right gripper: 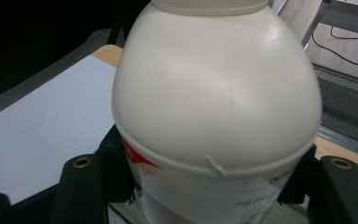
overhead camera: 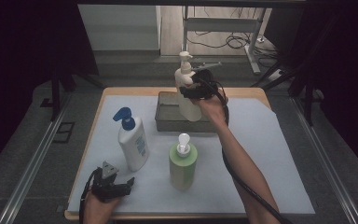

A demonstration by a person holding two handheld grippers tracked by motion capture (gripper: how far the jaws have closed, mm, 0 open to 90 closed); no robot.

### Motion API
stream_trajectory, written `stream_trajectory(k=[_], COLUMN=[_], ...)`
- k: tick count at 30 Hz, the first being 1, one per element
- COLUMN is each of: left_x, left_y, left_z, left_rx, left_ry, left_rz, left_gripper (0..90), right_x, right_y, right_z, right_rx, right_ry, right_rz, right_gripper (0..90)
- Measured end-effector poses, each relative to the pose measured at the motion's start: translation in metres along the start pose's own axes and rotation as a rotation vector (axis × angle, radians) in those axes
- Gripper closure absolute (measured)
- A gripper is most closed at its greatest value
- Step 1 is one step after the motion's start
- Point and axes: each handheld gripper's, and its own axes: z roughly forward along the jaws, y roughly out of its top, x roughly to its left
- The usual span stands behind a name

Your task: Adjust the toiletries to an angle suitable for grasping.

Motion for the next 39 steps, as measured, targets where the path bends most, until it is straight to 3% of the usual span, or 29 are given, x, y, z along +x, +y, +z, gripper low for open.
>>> stream_trajectory(k=[15,23,39], left_x=[0.0,0.0,0.0], left_y=[0.0,0.0,0.0], left_z=[0.0,0.0,0.0], left_rx=[0.001,0.001,0.002], left_ry=[0.0,0.0,0.0], left_rz=[-0.001,0.0,0.0], left_gripper=[13.0,13.0,13.0], right_x=[-0.003,-0.004,-0.002], right_y=[0.004,-0.004,-0.017], right_z=[0.027,0.041,0.039], right_rx=[-0.004,-0.009,0.013], right_ry=[-0.029,-0.038,-0.015], right_rz=[0.011,0.011,0.011], right_gripper=[37.7,37.6,37.5])
